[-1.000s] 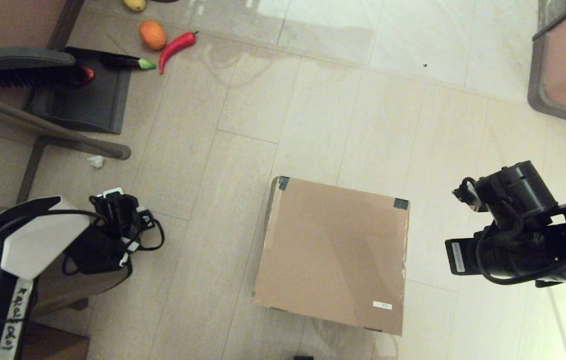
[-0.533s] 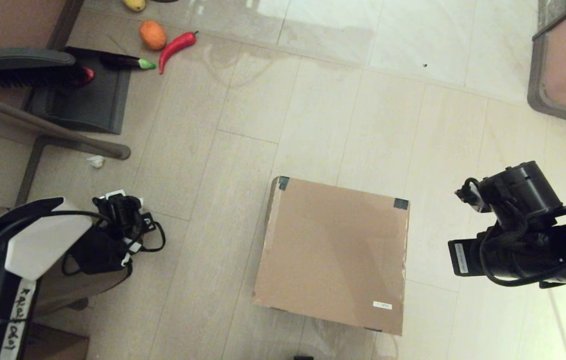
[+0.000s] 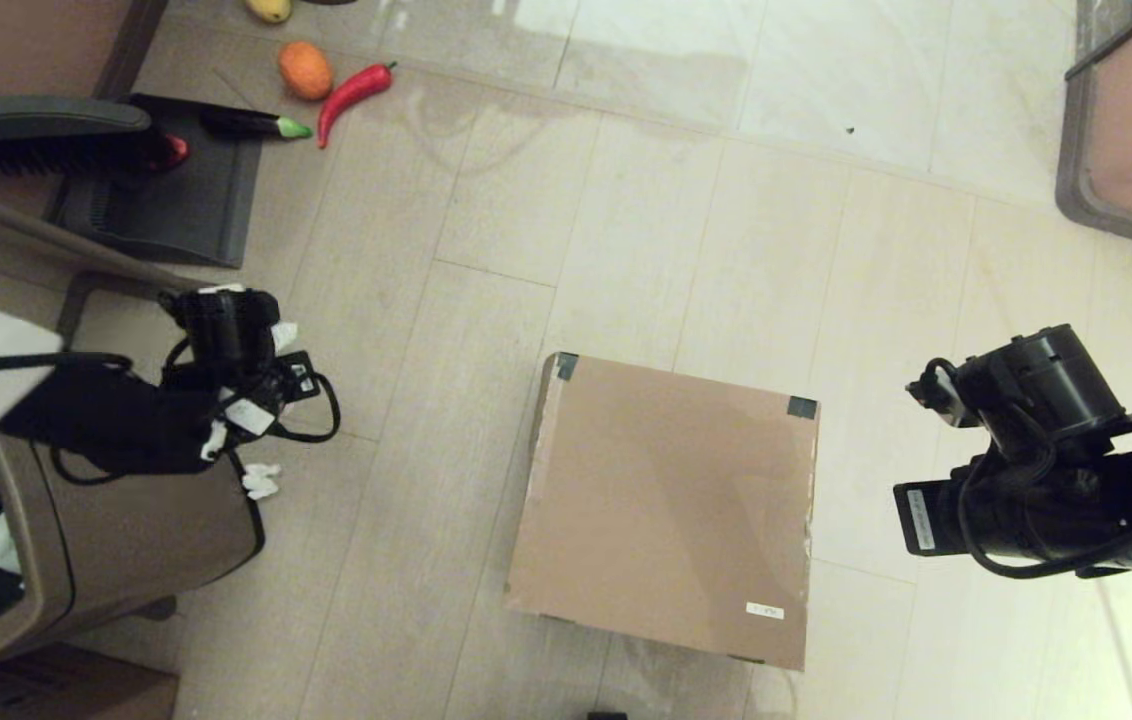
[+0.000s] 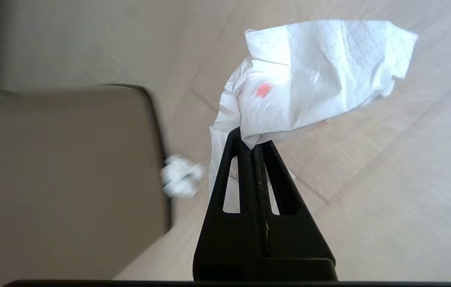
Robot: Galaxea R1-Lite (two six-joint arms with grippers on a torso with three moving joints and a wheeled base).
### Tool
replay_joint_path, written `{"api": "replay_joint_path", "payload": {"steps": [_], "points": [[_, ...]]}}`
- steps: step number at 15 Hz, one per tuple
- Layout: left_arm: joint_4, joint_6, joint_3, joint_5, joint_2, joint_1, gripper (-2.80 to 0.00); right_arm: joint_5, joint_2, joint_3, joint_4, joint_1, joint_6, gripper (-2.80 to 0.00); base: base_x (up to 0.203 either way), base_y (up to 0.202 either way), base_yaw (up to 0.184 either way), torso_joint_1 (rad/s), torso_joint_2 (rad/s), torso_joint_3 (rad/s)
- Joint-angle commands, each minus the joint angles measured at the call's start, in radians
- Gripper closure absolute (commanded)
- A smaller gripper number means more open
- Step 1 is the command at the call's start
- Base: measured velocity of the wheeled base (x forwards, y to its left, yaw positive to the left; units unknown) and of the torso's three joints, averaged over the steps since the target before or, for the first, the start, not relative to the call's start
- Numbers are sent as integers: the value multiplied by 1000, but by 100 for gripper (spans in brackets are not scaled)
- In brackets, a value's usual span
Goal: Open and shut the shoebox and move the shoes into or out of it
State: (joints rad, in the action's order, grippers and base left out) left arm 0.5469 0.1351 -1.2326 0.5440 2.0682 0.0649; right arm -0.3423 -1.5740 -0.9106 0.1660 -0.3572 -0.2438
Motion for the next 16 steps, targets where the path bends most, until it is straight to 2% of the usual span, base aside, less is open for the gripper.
{"api": "replay_joint_path", "payload": {"steps": [1,3,5,9,12,16], "points": [[-141,5,49,62,-273,47,0,2,-1,1,1,0,-2,0,0,0,0,0,0,0],[-257,8,85,115,-428,61,0,1,-2,1,1,0,0,0,0,0,0,0,0,0],[-363,10,130,153,-566,44,0,2,-1,6,1,0,0,0,0,0,0,0,0,0],[-427,12,253,172,-658,-136,0,2,-1,3,1,-3,2,0,0,0,0,0,0,0],[-427,12,320,146,-670,-274,0,2,2,4,1,-2,3,0,0,0,0,0,0,0],[-423,12,385,16,-687,-497,0,2,-1,4,1,-2,3,0,0,0,0,0,0,0]]}}
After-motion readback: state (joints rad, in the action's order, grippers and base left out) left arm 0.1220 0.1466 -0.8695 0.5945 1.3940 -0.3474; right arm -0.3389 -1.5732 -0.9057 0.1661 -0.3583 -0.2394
